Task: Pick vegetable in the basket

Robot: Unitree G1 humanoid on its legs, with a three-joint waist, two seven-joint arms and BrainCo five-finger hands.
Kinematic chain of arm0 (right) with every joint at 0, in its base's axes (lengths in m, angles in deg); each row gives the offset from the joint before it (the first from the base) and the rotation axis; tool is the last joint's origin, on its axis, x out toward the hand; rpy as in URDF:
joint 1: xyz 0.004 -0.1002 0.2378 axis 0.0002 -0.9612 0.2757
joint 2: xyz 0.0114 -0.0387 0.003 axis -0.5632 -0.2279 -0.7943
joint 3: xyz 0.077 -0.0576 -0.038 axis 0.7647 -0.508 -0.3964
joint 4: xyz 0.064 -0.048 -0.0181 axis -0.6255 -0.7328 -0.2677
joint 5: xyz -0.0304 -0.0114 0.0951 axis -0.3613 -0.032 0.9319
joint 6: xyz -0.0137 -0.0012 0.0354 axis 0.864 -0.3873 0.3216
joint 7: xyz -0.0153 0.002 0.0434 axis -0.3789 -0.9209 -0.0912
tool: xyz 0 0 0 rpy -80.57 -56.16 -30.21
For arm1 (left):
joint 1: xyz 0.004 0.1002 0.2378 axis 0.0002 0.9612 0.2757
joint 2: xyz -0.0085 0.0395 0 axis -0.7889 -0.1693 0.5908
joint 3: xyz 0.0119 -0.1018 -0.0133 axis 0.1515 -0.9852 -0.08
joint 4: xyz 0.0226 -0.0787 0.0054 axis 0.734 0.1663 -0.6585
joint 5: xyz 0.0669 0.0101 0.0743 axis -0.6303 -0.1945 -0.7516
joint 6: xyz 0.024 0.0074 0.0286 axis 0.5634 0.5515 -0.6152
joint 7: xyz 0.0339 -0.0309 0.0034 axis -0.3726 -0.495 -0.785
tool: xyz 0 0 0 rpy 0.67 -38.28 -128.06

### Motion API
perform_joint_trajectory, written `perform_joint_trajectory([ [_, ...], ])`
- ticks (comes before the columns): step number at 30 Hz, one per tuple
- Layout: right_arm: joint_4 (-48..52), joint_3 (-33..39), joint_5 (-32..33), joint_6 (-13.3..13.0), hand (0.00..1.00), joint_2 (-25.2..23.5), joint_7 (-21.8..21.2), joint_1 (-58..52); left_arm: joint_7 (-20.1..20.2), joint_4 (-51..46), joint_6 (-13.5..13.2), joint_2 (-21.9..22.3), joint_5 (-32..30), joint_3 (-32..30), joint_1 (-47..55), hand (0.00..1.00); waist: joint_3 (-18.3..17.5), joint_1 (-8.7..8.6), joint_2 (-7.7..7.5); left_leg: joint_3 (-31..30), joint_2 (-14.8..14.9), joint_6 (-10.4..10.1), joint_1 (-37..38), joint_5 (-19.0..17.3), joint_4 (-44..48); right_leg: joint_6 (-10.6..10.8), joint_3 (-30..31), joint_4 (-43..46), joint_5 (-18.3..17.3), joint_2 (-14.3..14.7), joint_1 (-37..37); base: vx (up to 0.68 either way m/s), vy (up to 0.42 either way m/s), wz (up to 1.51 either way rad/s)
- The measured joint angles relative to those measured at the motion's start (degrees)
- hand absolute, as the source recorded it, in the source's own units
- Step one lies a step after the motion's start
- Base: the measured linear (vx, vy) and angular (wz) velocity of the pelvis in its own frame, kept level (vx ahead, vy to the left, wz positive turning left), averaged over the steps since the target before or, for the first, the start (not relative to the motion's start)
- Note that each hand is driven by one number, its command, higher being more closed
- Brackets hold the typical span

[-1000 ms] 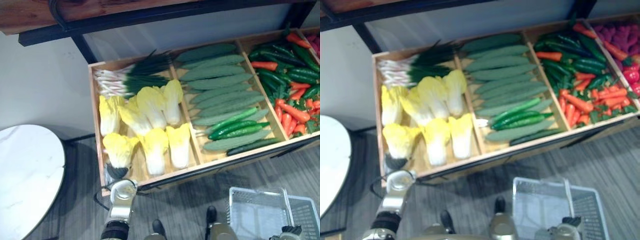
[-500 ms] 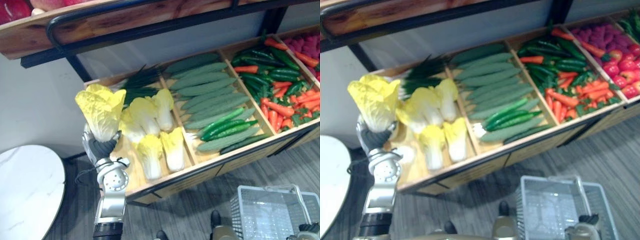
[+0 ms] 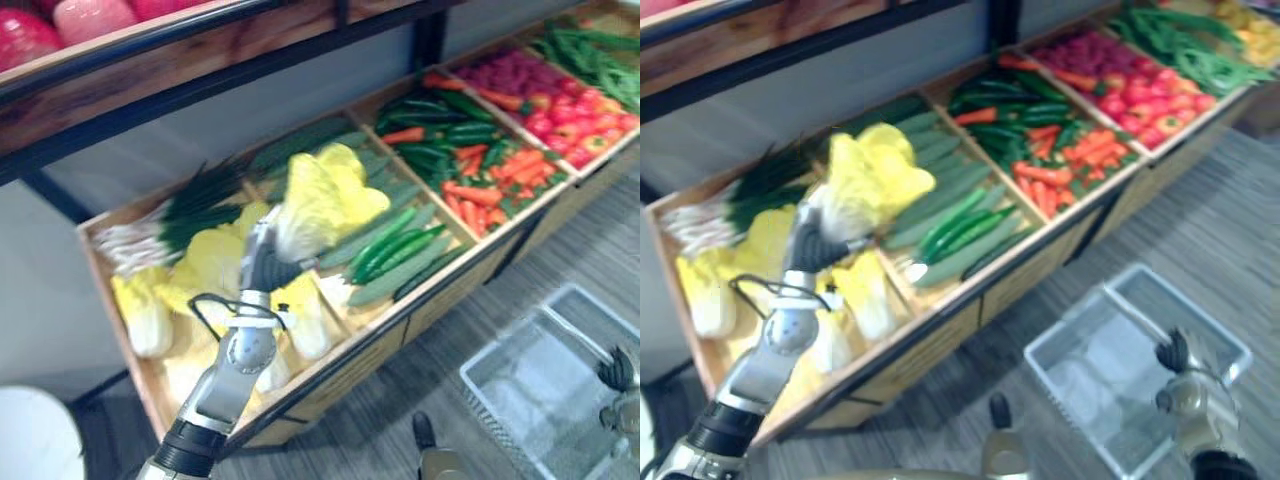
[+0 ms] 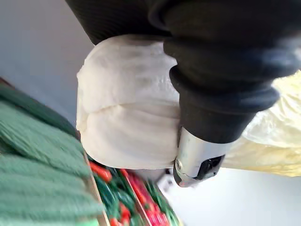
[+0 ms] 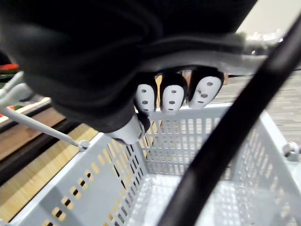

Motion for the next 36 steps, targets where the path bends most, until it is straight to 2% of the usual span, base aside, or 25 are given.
perform_joint_trajectory([
  [3,6.08,-4.93,0.04,-0.77,1.00,1.28,-2.32,0.81,4.45,-0.16,-3.39,-4.19,3.74,8.62,-3.02,1.00,-0.03,0.38,-0.04,4.98,-0.08,-0.58,1.08,-1.58,1.43,0.39,3.91,-0.48,0.81,0.77,-0.56,-0.05,0.004,-0.75],
  [7,12.06,-6.65,2.00,-1.21,1.00,1.70,-4.82,0.62,8.81,-1.41,-5.37,-6.29,7.40,18.18,-7.39,1.00,-0.18,0.39,0.19,9.50,1.73,-1.76,1.57,-4.55,5.73,0.57,7.27,-0.29,1.14,2.29,-0.69,0.00,-0.017,-0.54],
  [9,16.86,-9.52,4.60,-1.89,1.00,4.25,-6.06,0.53,12.01,-2.86,-6.95,-6.78,9.24,24.74,-11.05,1.00,-0.72,0.28,0.50,12.28,3.23,-2.58,1.63,-6.14,8.79,0.57,8.86,0.85,1.16,3.60,-1.81,0.03,-0.034,-0.47],
  [13,20.69,-12.88,5.25,-3.31,1.00,6.15,-7.82,0.71,14.77,-2.89,-7.44,-6.71,11.23,30.08,-13.26,1.00,-1.31,0.03,0.54,15.46,4.40,-3.22,1.86,-6.61,10.64,0.57,9.79,1.56,1.17,4.57,-2.49,0.01,-0.026,-0.23],
  [15,22.47,-16.07,7.20,-3.34,1.00,7.29,-9.10,1.79,16.34,-2.86,-7.43,-6.72,11.24,33.36,-14.17,1.00,-1.39,-0.79,0.60,16.63,4.52,-3.34,2.16,-6.68,10.75,0.57,10.15,1.73,1.17,4.81,-2.54,-0.04,-0.031,-0.11],
  [18,25.66,-19.54,9.58,-3.34,1.00,7.99,-10.88,4.53,18.20,-2.08,-7.44,-6.48,11.17,37.24,-14.20,1.00,-1.58,-1.12,0.62,18.99,4.86,-3.81,2.90,-7.50,11.65,0.57,12.23,2.61,1.11,5.88,-2.88,-0.08,-0.024,-0.36],
  [22,29.89,-23.64,15.16,-3.50,1.00,10.93,-12.09,8.31,19.84,2.38,-7.39,-4.79,10.59,39.56,-14.19,1.00,-3.17,-1.32,0.92,21.72,5.67,-4.27,2.72,-9.06,14.40,0.58,14.57,3.53,1.11,6.92,-4.48,-0.05,-0.029,-0.35],
  [29,33.18,-25.73,20.69,-3.53,1.00,13.16,-14.92,9.52,21.66,11.24,-7.04,-0.06,7.00,40.23,-14.09,1.00,-4.99,-1.57,0.31,22.54,6.32,-4.42,3.22,-9.25,15.17,0.58,15.06,3.87,1.12,7.72,-4.49,-0.03,-0.022,-0.07],
  [32,34.83,-26.42,22.01,-3.52,1.00,13.32,-16.11,10.90,22.02,18.35,-6.23,3.43,2.39,40.04,-14.08,1.00,-4.96,-1.59,0.21,23.34,6.49,-4.80,3.61,-9.63,15.71,0.57,15.83,4.18,1.12,8.10,-4.58,-0.03,-0.006,-0.14],
  [36,35.18,-30.55,22.55,-3.52,1.00,13.55,-17.49,13.95,22.10,26.56,-5.23,7.49,-3.74,38.43,-14.01,1.00,-4.87,-2.72,-0.56,24.55,7.09,-4.72,4.52,-9.63,16.55,0.43,15.91,4.89,0.97,8.62,-4.69,-0.02,-0.009,-0.08],
])
